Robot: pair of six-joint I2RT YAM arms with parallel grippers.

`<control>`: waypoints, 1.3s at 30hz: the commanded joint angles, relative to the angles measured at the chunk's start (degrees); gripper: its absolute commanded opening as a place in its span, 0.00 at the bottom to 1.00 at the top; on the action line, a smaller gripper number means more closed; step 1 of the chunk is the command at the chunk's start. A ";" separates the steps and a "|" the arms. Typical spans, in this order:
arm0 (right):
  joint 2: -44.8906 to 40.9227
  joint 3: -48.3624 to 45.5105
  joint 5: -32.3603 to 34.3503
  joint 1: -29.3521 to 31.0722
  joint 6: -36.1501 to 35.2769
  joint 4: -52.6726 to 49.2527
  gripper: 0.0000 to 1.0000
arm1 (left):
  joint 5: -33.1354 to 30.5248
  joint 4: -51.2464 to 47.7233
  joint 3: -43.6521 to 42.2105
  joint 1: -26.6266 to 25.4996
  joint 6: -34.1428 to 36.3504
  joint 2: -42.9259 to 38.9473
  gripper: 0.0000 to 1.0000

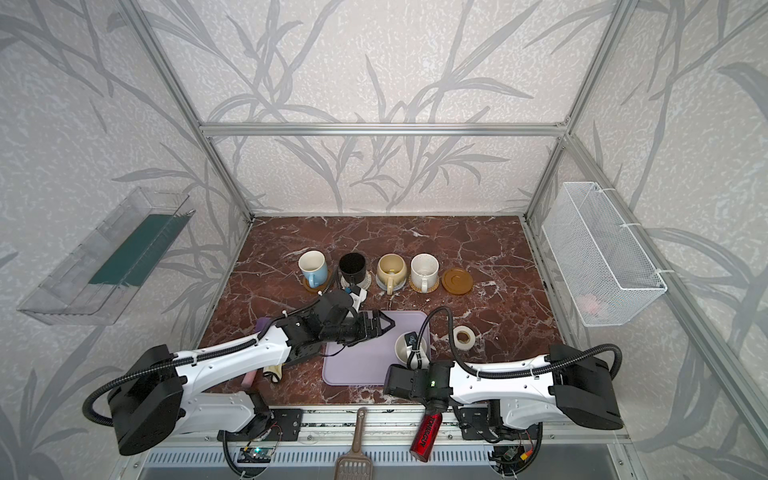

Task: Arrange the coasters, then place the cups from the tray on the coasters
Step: 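Grasp the lavender mug by its rim with the right gripper and lift it, then carry the lavender mug with the right gripper over the brown wooden coaster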

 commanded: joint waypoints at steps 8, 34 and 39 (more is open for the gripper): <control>-7.14 1.64 5.16 0.42 0.40 -1.51 0.00 | -0.66 0.82 0.75 -0.63 -1.23 -0.48 0.99; -18.77 8.37 2.40 -21.64 -14.29 -7.20 0.00 | -4.27 -1.25 17.20 -1.67 1.98 4.45 0.99; -19.66 9.93 0.85 -28.79 -19.54 -7.20 0.00 | -4.47 -2.19 21.87 -1.68 3.97 6.47 0.99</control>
